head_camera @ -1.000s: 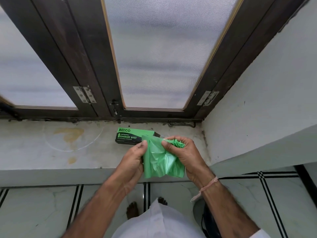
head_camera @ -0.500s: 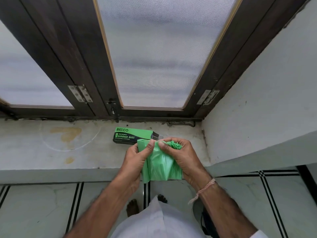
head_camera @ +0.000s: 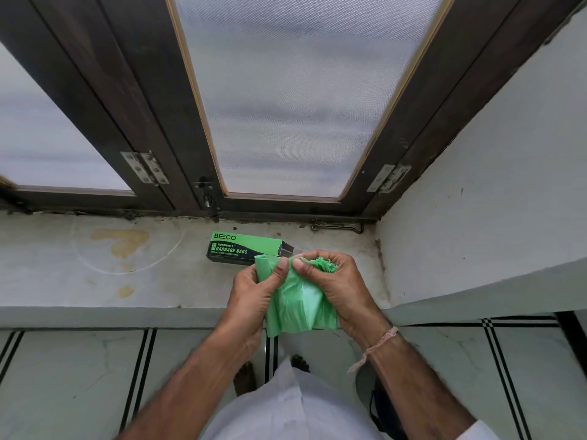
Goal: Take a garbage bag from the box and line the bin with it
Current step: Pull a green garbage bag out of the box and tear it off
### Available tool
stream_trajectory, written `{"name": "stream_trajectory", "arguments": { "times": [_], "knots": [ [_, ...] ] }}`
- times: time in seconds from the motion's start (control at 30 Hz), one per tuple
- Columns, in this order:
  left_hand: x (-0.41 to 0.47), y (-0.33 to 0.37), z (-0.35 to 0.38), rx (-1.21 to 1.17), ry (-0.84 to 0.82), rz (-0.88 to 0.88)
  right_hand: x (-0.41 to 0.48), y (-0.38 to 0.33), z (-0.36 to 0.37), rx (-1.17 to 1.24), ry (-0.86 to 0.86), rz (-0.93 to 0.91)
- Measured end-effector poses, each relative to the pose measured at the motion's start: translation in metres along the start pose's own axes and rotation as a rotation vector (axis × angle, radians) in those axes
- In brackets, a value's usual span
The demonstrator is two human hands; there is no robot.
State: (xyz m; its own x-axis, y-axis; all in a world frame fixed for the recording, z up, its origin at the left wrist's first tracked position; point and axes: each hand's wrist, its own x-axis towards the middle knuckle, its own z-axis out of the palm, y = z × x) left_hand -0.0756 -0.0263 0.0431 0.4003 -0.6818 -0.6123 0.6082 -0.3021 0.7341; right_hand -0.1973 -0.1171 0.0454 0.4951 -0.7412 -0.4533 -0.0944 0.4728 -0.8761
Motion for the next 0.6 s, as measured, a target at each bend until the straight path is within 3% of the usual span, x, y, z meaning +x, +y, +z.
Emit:
{"name": "stream_trajectory", "arguments": {
  "times": [0.6],
  "knots": [
    [0.0007, -0.0005, 0.0091, -0.025, 0.079, -0.015, 0.0058, -0.0011, -0.0051, -0.029, -0.003, -0.044]
  ]
}}
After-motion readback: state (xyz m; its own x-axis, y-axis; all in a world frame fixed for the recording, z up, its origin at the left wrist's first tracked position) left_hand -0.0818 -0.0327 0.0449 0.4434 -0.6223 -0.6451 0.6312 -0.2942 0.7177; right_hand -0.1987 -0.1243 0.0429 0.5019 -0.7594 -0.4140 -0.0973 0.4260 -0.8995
